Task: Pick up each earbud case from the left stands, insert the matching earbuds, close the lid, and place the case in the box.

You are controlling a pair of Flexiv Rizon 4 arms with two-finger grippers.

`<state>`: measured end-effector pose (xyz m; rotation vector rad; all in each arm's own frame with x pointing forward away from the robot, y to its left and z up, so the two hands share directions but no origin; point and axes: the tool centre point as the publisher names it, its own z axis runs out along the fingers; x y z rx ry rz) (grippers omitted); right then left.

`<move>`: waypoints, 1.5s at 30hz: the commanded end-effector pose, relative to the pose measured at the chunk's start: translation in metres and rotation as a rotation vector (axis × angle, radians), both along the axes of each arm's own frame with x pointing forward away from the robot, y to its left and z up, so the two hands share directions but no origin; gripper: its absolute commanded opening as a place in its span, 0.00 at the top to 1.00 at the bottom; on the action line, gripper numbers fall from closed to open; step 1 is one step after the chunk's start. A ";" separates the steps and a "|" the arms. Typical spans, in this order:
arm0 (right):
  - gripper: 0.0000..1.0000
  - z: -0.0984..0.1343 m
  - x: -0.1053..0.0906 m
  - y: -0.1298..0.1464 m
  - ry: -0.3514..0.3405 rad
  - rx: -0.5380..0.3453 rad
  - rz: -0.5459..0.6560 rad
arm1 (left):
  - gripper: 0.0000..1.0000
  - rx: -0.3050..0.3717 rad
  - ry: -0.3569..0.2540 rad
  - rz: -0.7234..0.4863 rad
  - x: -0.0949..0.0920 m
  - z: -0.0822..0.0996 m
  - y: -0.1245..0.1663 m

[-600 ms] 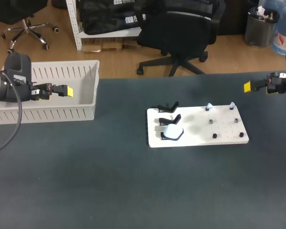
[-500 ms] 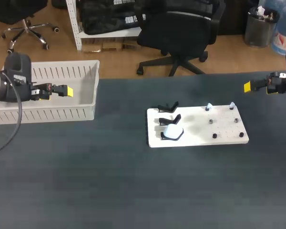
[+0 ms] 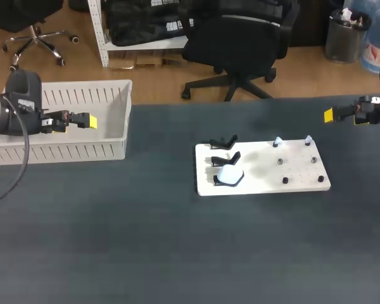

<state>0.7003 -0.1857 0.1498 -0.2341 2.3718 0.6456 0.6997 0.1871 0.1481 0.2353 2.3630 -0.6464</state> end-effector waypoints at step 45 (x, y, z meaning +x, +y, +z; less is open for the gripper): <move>0.00 0.000 0.000 -0.001 0.001 0.000 0.001 | 0.00 0.051 -0.461 -0.994 -0.038 -0.003 -0.150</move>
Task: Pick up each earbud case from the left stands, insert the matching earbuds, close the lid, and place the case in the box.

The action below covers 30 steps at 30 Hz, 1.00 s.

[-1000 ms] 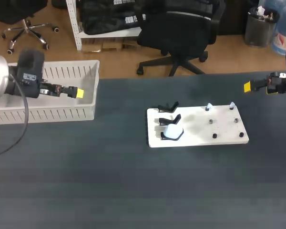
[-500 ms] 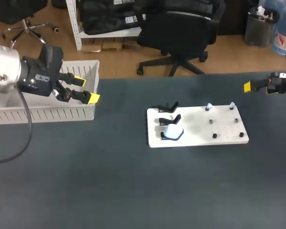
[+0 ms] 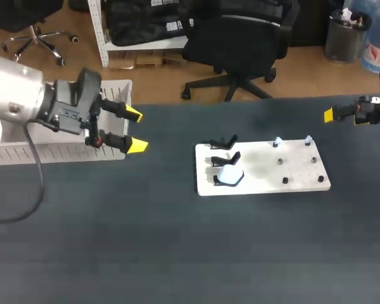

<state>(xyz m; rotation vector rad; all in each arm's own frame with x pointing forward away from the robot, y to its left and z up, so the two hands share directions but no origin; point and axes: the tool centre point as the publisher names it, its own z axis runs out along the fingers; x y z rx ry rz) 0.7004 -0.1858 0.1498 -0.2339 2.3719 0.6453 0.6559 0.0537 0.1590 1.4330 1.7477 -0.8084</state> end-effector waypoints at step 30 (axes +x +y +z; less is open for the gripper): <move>0.00 0.000 0.000 -0.001 0.000 0.000 0.002 | 0.53 -0.036 -0.017 -0.184 -0.012 -0.089 -0.113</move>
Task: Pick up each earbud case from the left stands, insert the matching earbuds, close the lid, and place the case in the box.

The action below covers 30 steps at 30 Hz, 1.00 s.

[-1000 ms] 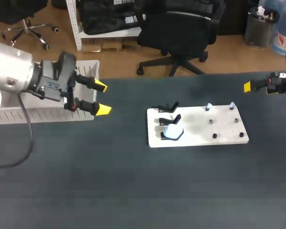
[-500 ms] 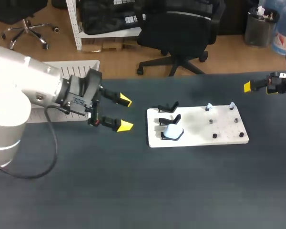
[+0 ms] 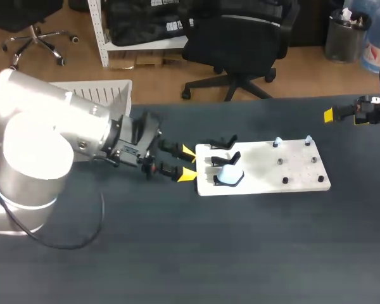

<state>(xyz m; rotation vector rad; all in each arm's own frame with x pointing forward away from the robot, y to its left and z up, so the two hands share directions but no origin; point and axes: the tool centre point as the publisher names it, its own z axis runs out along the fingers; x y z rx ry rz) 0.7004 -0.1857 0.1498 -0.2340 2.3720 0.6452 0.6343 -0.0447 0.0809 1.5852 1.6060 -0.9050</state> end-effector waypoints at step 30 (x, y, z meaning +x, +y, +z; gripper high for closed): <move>0.00 0.000 0.000 -0.001 0.000 0.000 0.001 | 0.29 -0.030 0.029 -0.028 0.022 -0.051 -0.037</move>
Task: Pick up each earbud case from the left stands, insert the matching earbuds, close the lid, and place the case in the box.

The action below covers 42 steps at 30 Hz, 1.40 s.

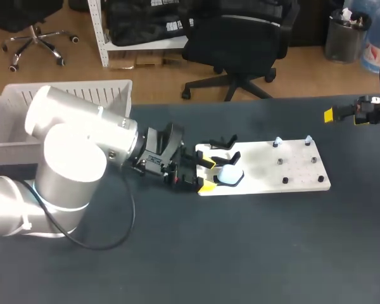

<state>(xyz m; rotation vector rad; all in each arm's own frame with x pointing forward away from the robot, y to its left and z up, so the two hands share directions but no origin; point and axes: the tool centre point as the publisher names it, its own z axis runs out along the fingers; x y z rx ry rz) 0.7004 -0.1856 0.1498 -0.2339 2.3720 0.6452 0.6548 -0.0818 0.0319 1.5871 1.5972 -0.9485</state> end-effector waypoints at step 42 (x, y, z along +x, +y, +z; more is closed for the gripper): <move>0.00 0.000 0.000 -0.001 0.000 0.000 0.002 | 0.49 -0.037 0.031 -0.051 0.009 -0.014 -0.028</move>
